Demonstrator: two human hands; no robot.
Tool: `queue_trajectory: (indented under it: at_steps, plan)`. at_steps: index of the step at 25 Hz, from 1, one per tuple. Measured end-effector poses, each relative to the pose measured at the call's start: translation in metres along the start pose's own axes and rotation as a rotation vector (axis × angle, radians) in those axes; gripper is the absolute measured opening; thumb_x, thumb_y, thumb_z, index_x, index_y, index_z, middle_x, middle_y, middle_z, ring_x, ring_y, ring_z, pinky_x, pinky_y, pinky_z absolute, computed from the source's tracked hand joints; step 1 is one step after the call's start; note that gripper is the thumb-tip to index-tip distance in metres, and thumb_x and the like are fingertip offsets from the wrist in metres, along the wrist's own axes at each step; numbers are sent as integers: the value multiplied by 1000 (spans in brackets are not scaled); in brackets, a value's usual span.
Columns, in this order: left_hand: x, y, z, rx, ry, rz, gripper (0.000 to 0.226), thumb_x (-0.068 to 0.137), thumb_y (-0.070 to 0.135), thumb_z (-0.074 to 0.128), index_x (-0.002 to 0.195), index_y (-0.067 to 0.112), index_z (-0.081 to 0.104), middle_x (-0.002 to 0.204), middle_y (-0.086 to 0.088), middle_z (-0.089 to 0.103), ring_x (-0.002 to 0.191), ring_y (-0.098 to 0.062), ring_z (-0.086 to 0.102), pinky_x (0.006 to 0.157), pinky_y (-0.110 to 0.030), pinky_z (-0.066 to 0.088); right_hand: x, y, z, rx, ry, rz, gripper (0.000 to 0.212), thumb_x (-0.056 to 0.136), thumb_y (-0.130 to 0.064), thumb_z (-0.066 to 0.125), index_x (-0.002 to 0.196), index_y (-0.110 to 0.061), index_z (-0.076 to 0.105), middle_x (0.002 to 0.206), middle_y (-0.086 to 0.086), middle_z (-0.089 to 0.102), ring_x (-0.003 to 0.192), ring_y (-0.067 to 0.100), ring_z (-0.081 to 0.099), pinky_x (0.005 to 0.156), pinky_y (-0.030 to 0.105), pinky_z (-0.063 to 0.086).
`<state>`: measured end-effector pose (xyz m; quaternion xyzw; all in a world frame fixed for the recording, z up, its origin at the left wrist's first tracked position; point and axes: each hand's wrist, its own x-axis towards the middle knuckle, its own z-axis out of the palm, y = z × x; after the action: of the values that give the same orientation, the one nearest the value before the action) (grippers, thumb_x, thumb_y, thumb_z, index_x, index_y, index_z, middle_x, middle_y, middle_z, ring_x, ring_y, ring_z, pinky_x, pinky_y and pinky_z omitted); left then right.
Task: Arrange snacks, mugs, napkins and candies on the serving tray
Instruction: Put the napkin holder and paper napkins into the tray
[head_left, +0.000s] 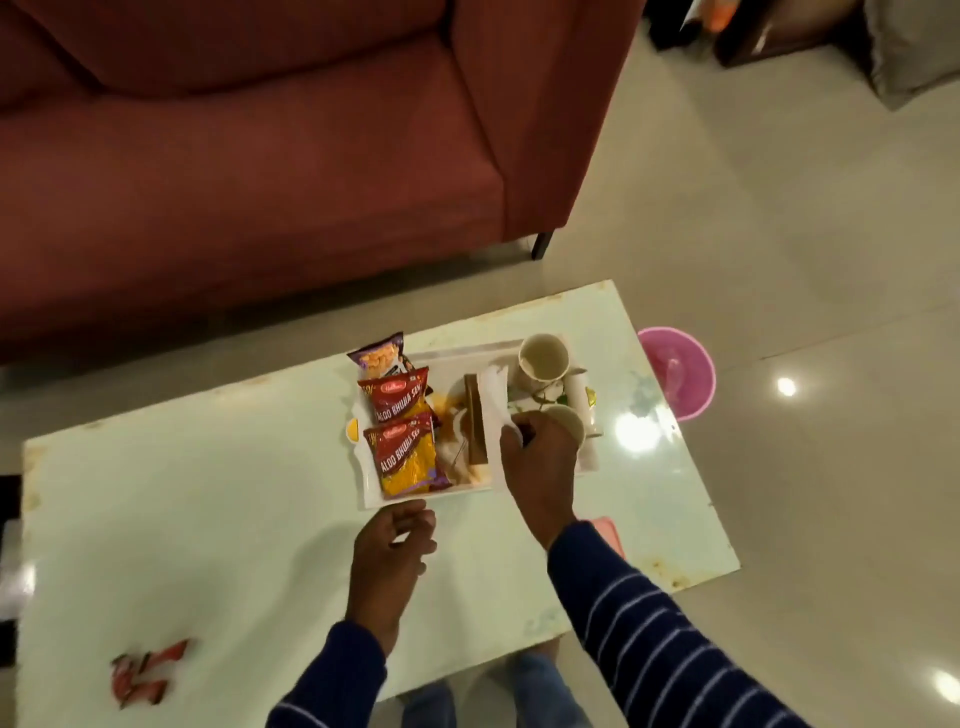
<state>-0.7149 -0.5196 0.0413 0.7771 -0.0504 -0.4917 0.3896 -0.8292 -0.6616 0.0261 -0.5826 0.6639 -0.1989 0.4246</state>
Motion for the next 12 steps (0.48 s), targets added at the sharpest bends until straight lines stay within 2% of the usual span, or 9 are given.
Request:
queue_trajectory:
  at_steps: [4,9,12]
  plan:
    - [42,-38,-27,-33,56,-6,12,90,23,69,102,26,68,101,0,73,86,-21,71,70,-34,54,33,20,40,12,64,-24,22,85,-9,58,67,-20,54,63,-2,59,59,13,55,55,25,44]
    - [72,-52,-41,-64,105,-3,9,90,21,68,97,27,70,98,1,74,84,-21,71,67,-32,52,55,39,71,-79,45,-50,4,88,-14,63,85,-16,64,81,1,66,72,13,60,63,23,44]
    - [92,-50,-36,-69,124,21,11,91,18,68,100,23,69,98,0,73,84,-21,71,66,-30,52,62,49,81,-132,50,-56,6,90,-23,64,89,-17,64,86,0,65,71,11,57,64,22,41]
